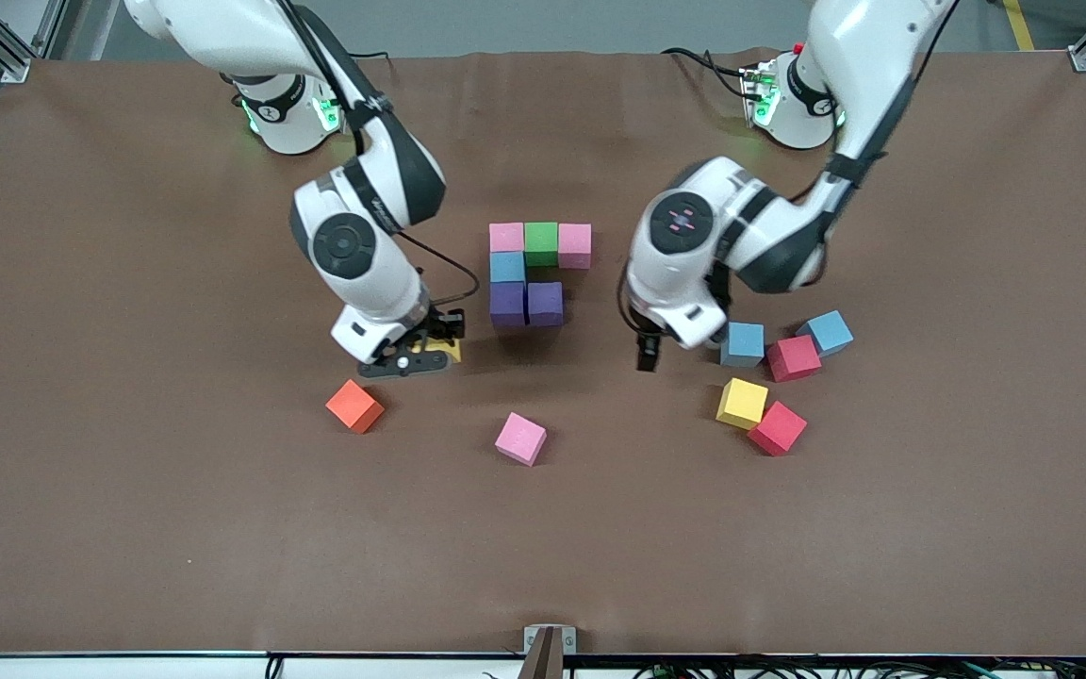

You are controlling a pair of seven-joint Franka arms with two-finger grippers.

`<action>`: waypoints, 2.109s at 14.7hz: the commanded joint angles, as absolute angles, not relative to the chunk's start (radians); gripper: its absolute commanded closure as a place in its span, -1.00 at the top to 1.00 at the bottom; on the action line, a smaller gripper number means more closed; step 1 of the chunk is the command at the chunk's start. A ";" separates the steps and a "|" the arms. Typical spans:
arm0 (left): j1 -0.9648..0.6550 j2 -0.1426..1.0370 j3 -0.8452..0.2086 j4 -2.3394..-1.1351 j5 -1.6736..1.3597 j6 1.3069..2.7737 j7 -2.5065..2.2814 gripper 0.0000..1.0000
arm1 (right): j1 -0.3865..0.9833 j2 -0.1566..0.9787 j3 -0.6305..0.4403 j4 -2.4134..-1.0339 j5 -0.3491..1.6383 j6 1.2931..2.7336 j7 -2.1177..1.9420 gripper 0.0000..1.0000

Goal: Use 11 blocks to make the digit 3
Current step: 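Place the purple cube with the left gripper while the right gripper grasps yellow, then carry the yellow cube with the right gripper while the left gripper grasps yellow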

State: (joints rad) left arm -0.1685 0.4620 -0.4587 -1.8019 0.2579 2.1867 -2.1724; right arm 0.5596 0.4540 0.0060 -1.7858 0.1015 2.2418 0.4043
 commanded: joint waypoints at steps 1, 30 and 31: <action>-0.097 0.436 -0.462 -1.836 0.262 2.187 -2.056 1.00 | 0.603 0.593 -0.003 -1.616 0.109 2.221 0.431 -0.96; 0.078 0.652 -0.457 -1.824 0.439 2.402 -1.842 -0.23 | 0.729 0.670 -0.025 -1.663 0.072 2.321 0.670 -0.96; 0.069 0.650 -0.457 -1.824 0.437 2.398 -1.868 -0.27 | 0.733 0.670 -0.026 -1.670 0.066 2.325 0.686 -0.96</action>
